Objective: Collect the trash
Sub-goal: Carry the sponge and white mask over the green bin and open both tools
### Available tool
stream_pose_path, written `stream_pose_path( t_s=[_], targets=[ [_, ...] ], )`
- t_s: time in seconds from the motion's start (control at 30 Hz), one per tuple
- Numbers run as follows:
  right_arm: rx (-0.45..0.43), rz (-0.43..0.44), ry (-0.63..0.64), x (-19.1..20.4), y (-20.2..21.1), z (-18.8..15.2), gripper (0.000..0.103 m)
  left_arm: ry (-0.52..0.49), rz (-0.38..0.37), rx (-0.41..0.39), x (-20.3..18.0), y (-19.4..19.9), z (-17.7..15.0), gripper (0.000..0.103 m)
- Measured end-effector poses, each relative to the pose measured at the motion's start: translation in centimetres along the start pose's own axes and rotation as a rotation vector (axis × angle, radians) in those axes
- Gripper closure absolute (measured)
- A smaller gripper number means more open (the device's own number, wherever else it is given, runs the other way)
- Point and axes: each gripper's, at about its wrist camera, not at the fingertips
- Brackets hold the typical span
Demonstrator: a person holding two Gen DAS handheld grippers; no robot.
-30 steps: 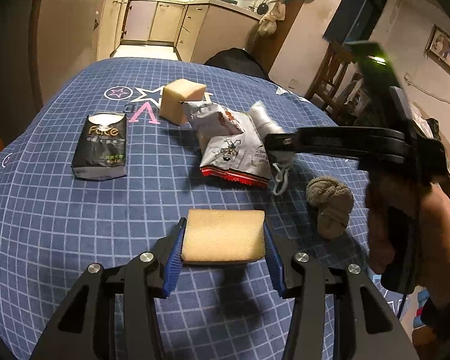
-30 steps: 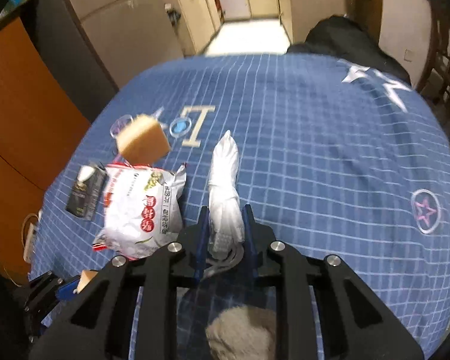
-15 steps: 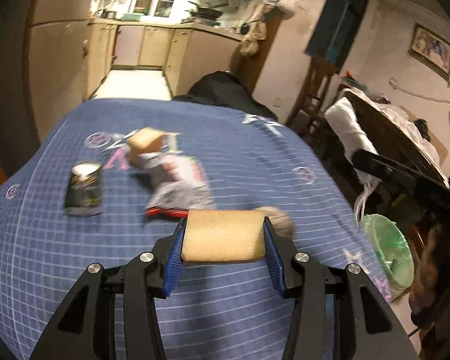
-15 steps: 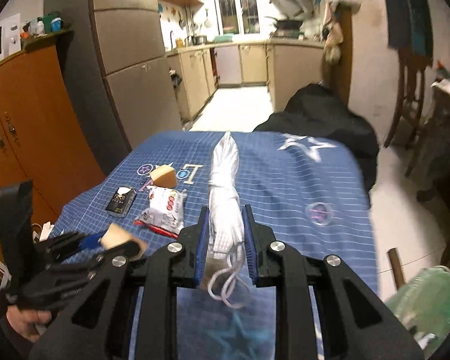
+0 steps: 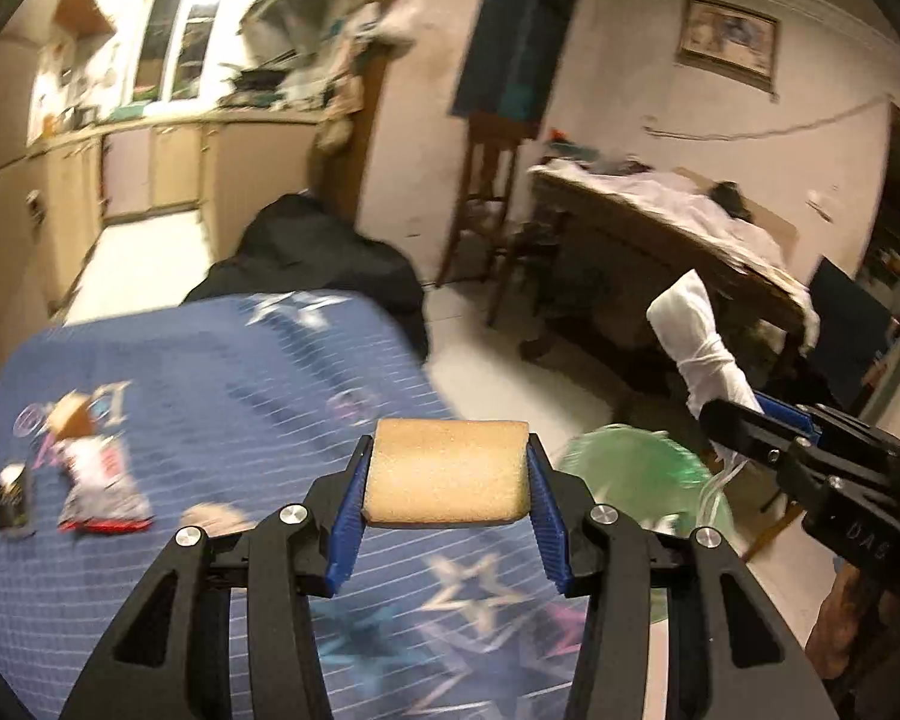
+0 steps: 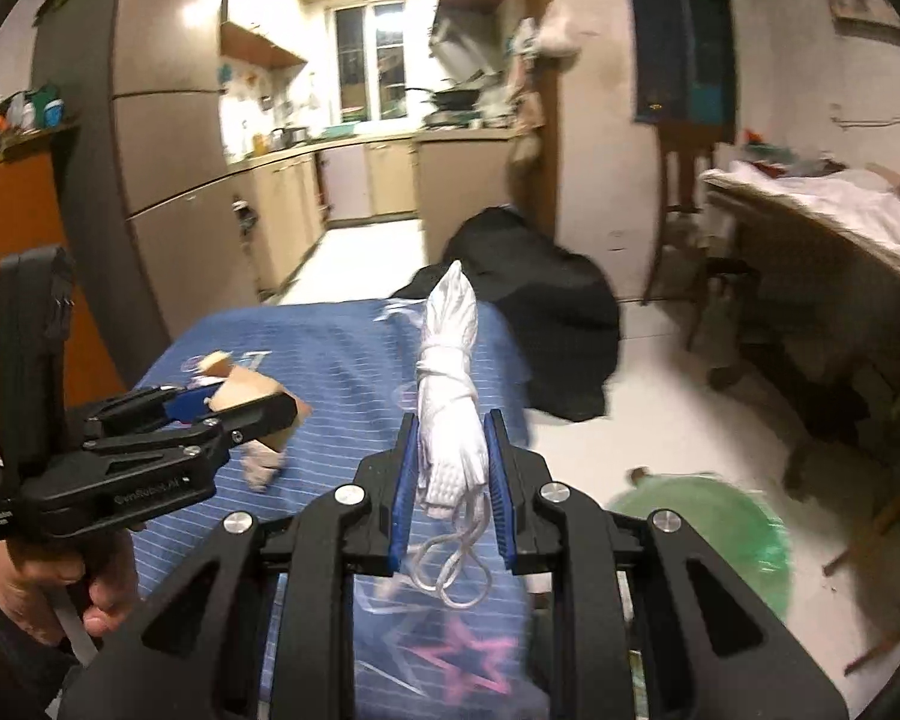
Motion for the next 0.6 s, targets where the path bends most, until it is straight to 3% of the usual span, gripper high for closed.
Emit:
stream_pose_path(
  t_s=[0.33, 0.6],
  targets=[
    [-0.043, -0.152, -0.095, -8.9, 4.0, -0.1, 0.083, -0.103, -0.119, -0.007, -11.2, -3.8, 4.6, 0.054],
    [-0.001, -0.230, -0.165, -14.5, 3.9, -0.5, 0.083, -0.127, -0.170, 0.025, -16.0, -8.1, 6.7, 0.054]
  ],
)
Point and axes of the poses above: each gripper's, at about its wrist camera, not at the fingertips, and y roughly against the way its jaws point, x to its left, z to its top, and after that the axes turned 14 degrees about -y, right-handed
